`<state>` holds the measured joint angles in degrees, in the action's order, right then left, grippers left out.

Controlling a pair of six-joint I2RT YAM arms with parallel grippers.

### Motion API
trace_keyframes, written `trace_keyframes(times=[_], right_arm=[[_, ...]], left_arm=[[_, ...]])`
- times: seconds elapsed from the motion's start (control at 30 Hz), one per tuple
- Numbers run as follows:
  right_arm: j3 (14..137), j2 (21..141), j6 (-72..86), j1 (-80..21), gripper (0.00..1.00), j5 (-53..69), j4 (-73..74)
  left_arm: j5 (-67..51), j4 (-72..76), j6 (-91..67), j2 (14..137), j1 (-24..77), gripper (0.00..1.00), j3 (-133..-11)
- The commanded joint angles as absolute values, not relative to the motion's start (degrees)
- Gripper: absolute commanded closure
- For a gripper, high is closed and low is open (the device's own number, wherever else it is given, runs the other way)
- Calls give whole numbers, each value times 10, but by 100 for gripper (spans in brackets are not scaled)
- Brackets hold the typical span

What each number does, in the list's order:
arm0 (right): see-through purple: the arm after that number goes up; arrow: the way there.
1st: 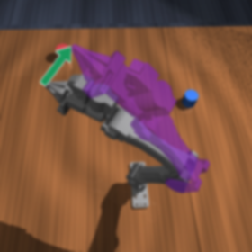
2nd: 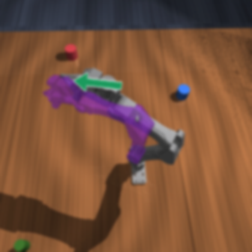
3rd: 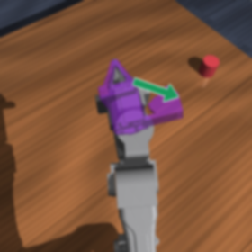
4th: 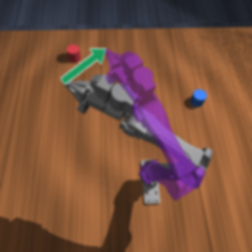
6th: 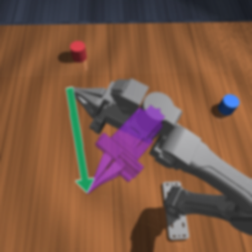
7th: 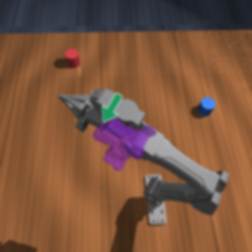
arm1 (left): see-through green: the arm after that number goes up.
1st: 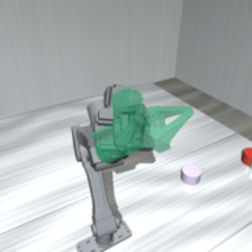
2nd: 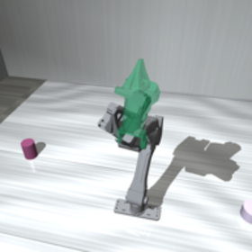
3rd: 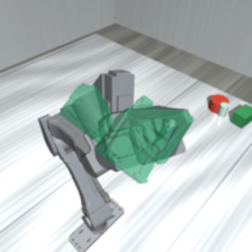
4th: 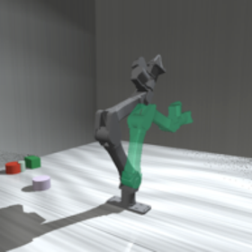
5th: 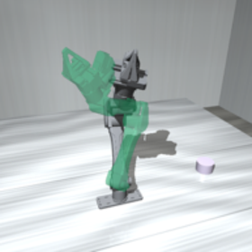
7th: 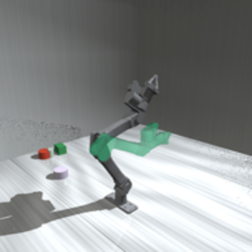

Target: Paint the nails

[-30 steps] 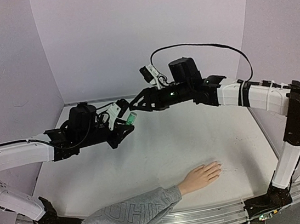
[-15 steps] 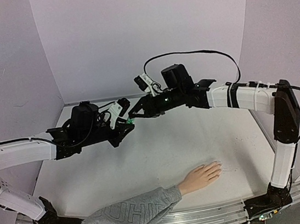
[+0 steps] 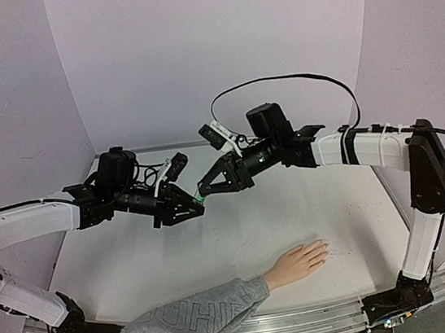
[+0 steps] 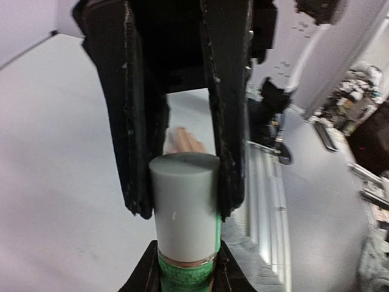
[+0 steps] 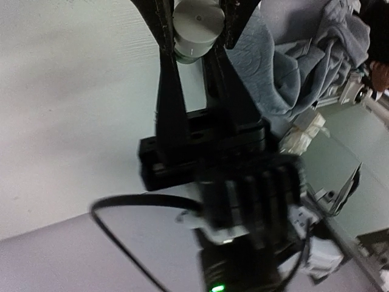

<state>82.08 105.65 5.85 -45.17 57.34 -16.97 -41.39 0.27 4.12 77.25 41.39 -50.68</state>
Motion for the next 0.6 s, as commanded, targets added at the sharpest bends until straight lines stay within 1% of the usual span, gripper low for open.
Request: trace_keyframes(times=[0.0,0.1,0.2,0.23,0.33,0.37,0.47,0.57], right_arm=[[795,1032,-68,-468,100,720,-154],[791,1030,-72,-468,100,709,-153],[798,1026,-44,-466,100,657,-155],[810,1028,-18,-465,94,619,-154],[837,1029,99,-457,52,465,-148],[836,1024,124,-453,44,435,-147],[820,1004,173,-448,29,424,-157],[805,997,236,-451,27,449,-198]], left_arm=[[-675,70,-14,786,398,100,-575],[-641,69,-17,794,399,100,-573],[-511,68,-10,784,398,100,-557],[-449,65,-3,776,399,100,-549],[-283,64,36,744,411,100,-524],[-237,64,47,735,419,100,-517],[-124,64,85,719,459,100,-504],[-30,64,115,724,499,100,-507]])
